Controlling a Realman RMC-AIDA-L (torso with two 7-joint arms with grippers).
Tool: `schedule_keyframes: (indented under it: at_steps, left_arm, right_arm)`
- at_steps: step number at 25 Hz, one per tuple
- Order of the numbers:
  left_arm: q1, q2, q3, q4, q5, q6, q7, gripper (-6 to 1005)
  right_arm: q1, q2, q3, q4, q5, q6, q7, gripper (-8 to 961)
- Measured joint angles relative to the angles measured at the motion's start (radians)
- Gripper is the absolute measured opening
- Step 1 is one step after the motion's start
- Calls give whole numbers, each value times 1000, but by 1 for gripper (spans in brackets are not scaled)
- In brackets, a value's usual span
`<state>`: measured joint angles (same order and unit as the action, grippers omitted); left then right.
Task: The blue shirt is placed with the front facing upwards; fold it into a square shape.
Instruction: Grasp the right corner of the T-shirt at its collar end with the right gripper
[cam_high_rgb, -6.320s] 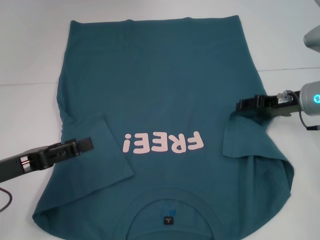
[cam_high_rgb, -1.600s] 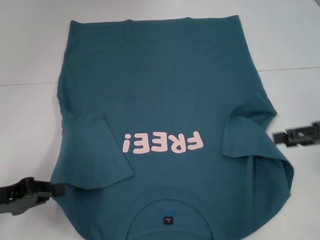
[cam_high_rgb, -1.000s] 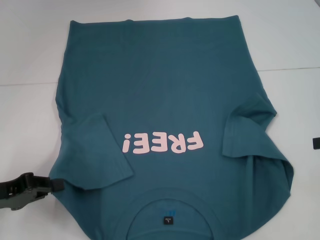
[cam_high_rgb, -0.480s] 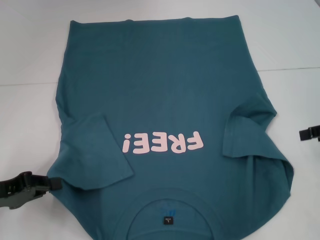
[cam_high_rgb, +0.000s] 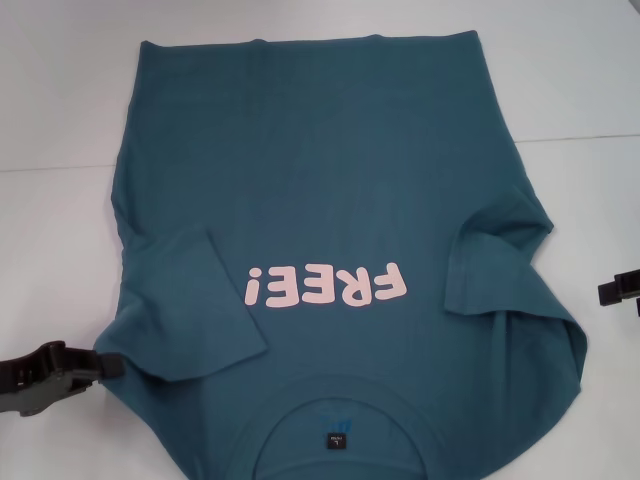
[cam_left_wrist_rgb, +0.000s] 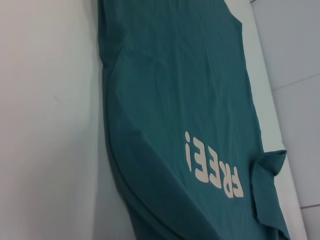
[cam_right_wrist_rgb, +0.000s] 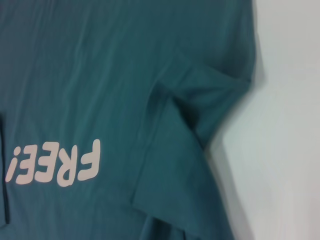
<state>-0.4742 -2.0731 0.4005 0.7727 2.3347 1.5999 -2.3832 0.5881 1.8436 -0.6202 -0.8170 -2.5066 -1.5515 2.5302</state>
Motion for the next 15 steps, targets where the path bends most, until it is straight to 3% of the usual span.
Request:
schedule_keyframes:
  at_steps: [15]
  left_arm:
    - [-7,1,-2,-21,0,-14,1,24]
  right_arm:
    - [32,25,-42,58,-65,78,-141,711]
